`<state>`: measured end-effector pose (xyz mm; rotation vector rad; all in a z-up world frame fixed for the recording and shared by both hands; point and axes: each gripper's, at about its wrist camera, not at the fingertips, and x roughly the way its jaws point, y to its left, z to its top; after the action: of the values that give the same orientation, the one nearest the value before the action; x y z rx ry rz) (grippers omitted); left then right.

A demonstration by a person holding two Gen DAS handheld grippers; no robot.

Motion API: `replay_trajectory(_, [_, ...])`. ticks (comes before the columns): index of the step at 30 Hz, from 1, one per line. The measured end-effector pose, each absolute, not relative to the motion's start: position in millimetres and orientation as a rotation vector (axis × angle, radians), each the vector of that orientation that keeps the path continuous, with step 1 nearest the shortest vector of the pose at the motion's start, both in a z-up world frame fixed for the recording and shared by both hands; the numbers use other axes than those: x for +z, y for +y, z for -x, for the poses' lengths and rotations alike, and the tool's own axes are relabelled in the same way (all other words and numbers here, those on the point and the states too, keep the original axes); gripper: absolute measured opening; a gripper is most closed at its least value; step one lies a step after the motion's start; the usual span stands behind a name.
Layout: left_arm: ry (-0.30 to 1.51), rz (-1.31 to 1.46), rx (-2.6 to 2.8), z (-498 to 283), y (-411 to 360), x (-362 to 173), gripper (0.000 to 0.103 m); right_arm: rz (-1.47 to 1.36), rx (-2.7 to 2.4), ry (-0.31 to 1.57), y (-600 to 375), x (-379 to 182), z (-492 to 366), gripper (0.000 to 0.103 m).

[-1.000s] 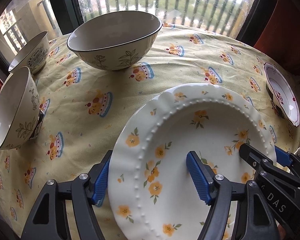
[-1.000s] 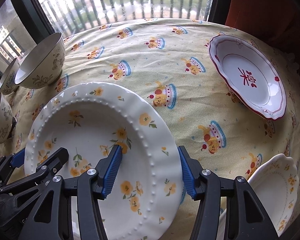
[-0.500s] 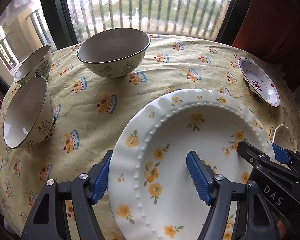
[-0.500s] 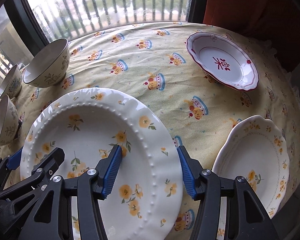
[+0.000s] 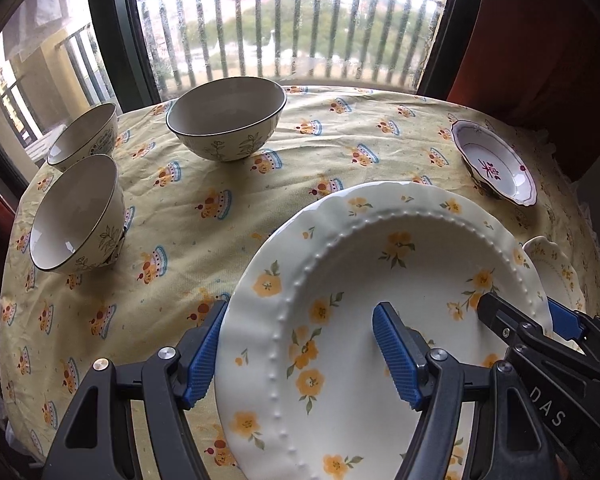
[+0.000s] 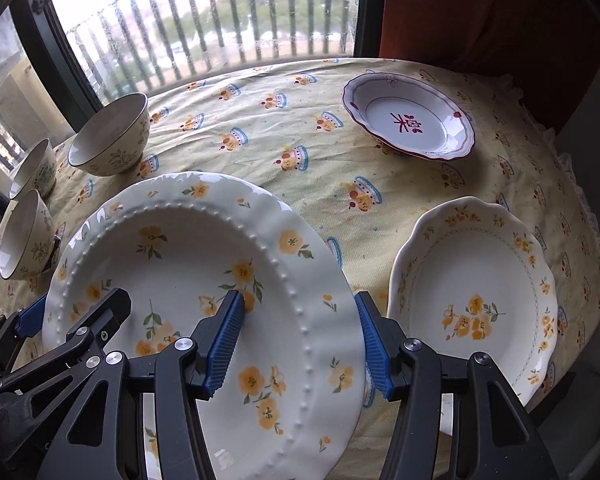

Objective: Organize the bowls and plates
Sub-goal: 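Lift the beaded-rim plate and lower it onto the flower plate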

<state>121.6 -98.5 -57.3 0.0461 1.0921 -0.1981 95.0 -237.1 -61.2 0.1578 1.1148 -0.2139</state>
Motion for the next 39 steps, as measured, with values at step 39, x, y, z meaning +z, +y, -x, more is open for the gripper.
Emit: replay_trajectory(39, [1.157,0.055,-0.165,-70.5,-318.5,-85.8,0.073,-0.058,-0.170,1.146,-461.8,-69.1,-66.4,0.060])
